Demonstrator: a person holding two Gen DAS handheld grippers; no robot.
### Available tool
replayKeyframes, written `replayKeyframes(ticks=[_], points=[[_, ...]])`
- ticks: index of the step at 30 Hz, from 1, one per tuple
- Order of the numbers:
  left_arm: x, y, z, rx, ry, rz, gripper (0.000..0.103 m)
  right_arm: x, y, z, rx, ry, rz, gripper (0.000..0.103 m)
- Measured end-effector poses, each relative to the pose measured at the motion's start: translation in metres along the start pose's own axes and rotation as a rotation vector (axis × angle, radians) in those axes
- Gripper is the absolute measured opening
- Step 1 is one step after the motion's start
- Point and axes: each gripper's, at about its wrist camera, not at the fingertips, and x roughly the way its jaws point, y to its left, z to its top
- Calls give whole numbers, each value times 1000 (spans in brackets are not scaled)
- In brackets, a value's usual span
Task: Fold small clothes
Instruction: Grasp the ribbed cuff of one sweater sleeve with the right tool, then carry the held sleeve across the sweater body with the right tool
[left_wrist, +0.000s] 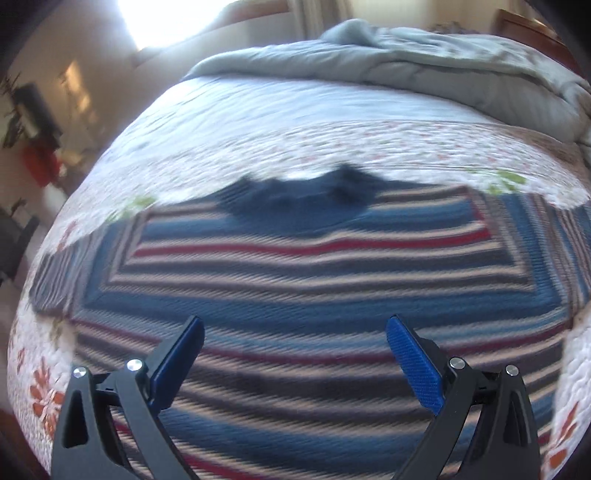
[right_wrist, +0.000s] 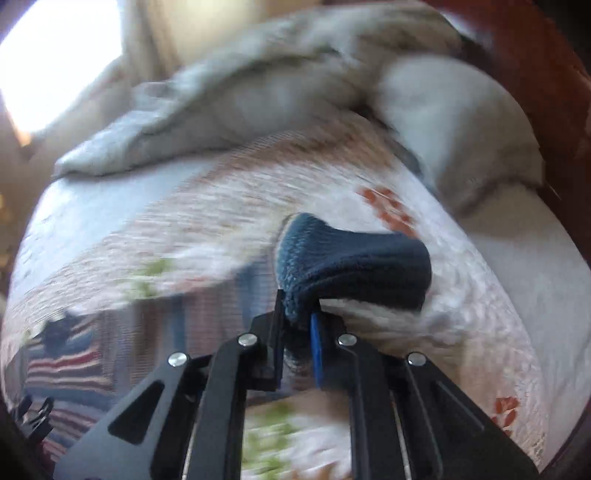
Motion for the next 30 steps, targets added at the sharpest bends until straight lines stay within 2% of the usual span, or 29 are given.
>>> replayKeyframes(ticks=[4,9,10,15,17,18,21,25,30], points=[[-6,53,-13,-51,6,29,99,-26,90,-6,-130,-32,112,11],[-12,97,-26,-90,14,42,99,-26,198,-26,-262,12,200,11],[-12,105,-28,-99,17,40,99,-21,226,-35,-300,31,218,11],[-11,123,-32,-125,26,29,99,-2,301,-74,-392,111,267,11],[-10,128,-31,-130,24,24,99,13,328,-97,-438,195,312,13],[-10,130,-31,-131,24,22,99,22,339,-110,-455,248,342,21],[-8,130,-29,-133,23,15,99,30,346,-133,-465,348,423,41],[-6,119,-27,-131,27,-16,99,19,310,-136,-367,351,491,45],[-2,79,-22,-105,50,-127,99,7,258,-120,-296,306,433,46]])
